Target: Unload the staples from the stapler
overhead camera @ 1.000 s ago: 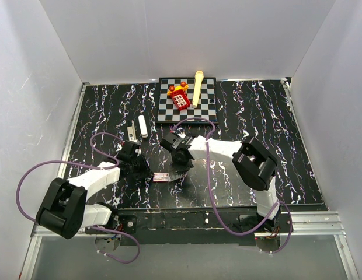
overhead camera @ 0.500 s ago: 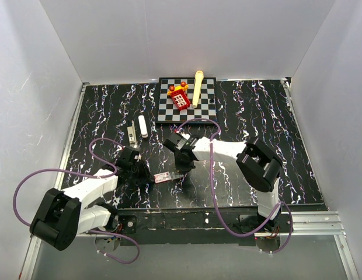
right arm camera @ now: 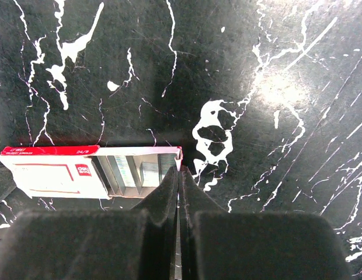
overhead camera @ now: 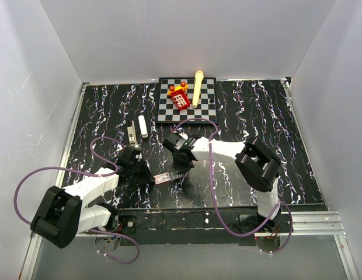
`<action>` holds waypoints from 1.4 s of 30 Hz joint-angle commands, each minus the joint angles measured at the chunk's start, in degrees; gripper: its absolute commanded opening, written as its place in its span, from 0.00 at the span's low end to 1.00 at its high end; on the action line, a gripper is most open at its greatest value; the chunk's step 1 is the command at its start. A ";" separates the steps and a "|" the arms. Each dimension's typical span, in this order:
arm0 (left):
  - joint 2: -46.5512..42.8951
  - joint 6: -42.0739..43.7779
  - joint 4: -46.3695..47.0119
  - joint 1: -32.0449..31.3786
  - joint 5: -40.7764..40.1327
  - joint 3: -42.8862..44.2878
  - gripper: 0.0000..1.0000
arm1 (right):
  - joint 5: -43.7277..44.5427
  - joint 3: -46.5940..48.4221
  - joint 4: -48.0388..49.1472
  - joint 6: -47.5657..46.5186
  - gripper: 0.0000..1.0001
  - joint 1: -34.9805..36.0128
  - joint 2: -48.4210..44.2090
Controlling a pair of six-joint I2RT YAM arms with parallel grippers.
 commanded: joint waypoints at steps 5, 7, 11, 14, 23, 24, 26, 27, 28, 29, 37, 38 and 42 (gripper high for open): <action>1.59 0.39 -2.06 -1.71 -1.42 0.14 0.00 | -3.01 3.62 1.08 0.42 0.01 0.82 2.95; 1.68 0.39 -2.06 -2.06 -1.51 0.31 0.00 | -3.19 4.94 0.55 0.07 0.01 1.35 4.00; 1.95 0.30 -1.80 -2.41 -1.60 0.32 0.00 | -4.33 7.23 -0.15 -1.16 0.01 2.05 5.14; 2.12 0.21 -1.71 -2.59 -1.60 0.40 0.00 | -6.08 8.63 -0.33 -2.57 0.01 2.41 6.02; 2.04 0.21 -1.10 -2.85 -1.86 -0.12 0.00 | -4.33 8.46 -1.20 -3.28 0.11 2.58 4.36; 2.30 0.30 -0.92 -2.85 -1.78 -0.12 0.00 | -3.81 8.29 -1.29 -3.28 0.15 2.58 3.75; 2.65 0.21 -0.83 -2.94 -1.78 -0.12 0.00 | -3.02 7.94 -1.82 -3.28 0.20 2.67 2.78; 2.65 0.30 -0.74 -2.94 -1.78 -0.04 0.00 | -2.49 7.76 -1.99 -3.36 0.22 2.58 2.25; 2.56 0.21 -0.74 -3.03 -1.78 -0.12 0.00 | -1.88 7.76 -2.52 -3.45 0.23 2.58 1.90; 2.48 0.30 -0.74 -3.03 -1.78 -0.21 0.00 | -1.09 7.41 -2.70 -3.54 0.24 2.58 1.37; 2.12 0.65 -0.74 -3.21 -1.95 -0.48 0.00 | 0.76 2.93 -0.95 -3.89 0.29 2.58 -4.16; 1.95 0.65 -0.74 -3.21 -1.87 -0.48 0.00 | 1.29 2.14 -0.59 -3.98 0.29 2.58 -4.87; 1.77 1.00 -0.39 -3.29 -1.87 -0.48 0.00 | 2.00 0.20 -0.41 -3.72 0.29 1.36 -5.58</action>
